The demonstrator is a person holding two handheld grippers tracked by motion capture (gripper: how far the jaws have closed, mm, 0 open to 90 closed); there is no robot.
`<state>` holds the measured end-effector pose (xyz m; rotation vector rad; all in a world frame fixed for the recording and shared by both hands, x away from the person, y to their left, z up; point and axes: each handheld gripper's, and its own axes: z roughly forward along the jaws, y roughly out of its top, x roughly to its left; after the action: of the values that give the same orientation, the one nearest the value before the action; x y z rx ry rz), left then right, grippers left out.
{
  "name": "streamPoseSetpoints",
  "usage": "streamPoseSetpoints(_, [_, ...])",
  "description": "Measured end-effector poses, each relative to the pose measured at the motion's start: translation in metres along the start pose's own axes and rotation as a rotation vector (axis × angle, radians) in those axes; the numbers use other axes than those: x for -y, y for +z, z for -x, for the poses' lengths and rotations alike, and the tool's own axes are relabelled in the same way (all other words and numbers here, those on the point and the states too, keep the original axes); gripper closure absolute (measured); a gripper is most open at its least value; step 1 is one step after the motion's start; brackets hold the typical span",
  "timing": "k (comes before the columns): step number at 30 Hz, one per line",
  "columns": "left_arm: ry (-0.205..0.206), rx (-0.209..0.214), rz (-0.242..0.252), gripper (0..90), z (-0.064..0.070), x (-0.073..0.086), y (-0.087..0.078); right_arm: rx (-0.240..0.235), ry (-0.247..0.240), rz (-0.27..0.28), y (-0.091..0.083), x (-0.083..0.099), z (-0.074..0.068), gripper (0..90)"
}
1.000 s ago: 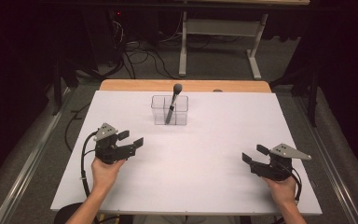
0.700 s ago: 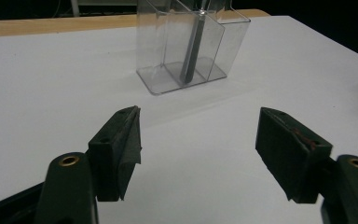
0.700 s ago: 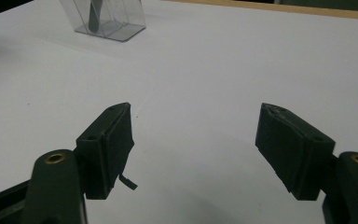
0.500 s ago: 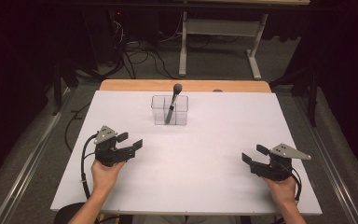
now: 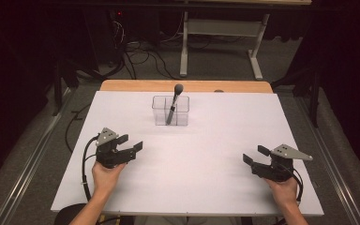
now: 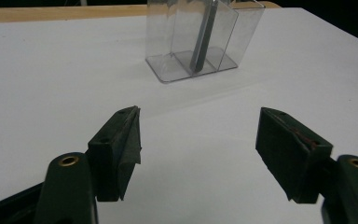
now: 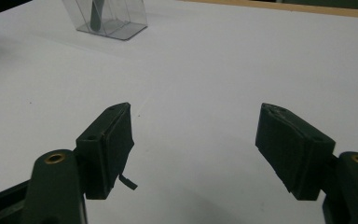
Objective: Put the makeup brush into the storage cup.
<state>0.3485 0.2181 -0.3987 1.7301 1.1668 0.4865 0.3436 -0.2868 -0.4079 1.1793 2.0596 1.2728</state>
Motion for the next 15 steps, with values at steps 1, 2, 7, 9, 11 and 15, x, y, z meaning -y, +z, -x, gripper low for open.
streamPoseSetpoints(1, [0.001, -0.001, -0.002, 31.1, 0.0002, 0.0003, 0.0006, 0.001, 0.002, 0.001, 0.0001, -0.0001, 0.0000, 29.1])
streamPoseSetpoints(2, [-0.001, -0.002, -0.004, 31.0, 0.0006, 0.0008, 0.0013, 0.001, 0.006, -0.003, 0.0000, 0.0000, -0.0003, 29.1])
streamPoseSetpoints(7, [-0.009, -0.005, -0.010, 30.5, 0.0004, 0.0028, 0.0028, -0.001, 0.001, -0.003, 0.0000, -0.0001, -0.0007, 29.1])
streamPoseSetpoints(9, [-0.015, -0.007, -0.010, 30.2, -0.0005, 0.0035, 0.0036, 0.000, 0.001, 0.001, -0.0001, -0.0001, 0.0002, 29.0])
streamPoseSetpoints(11, [-0.019, -0.008, -0.015, 29.8, -0.0012, 0.0046, 0.0046, -0.002, 0.001, 0.002, 0.0000, -0.0002, 0.0005, 29.0])
streamPoseSetpoints(15, [-0.020, -0.023, -0.013, 29.8, -0.0010, 0.0056, 0.0043, -0.005, 0.000, -0.006, 0.0007, 0.0000, -0.0004, 29.0])
